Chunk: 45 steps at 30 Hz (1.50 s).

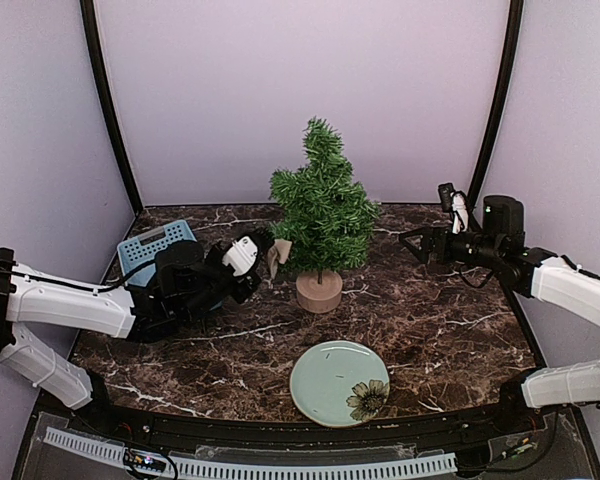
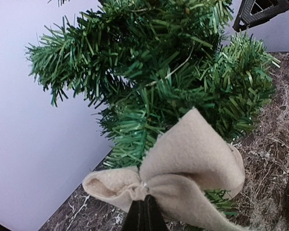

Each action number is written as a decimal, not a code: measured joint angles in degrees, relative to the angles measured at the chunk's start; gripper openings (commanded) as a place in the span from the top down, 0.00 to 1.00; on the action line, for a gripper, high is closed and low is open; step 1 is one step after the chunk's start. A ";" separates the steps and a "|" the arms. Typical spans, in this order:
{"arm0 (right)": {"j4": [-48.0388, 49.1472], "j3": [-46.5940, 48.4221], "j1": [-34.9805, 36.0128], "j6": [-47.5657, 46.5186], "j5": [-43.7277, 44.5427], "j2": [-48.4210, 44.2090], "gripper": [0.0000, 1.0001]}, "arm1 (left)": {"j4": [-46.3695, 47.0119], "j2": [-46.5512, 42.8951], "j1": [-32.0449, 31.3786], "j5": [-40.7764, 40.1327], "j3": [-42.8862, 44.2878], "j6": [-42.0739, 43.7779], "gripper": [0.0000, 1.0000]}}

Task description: Decorate the small christmas tree

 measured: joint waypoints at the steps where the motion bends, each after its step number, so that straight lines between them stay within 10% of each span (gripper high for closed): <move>1: 0.00 0.00 0.00 0.00 0.00 0.00 0.03 | 0.02 0.00 0.00 -0.04 -0.48 -0.46 1.00; 45: -0.35 0.00 0.00 -0.02 0.72 -0.17 0.02 | 6.51 6.34 0.02 2.47 -3.54 -5.60 1.00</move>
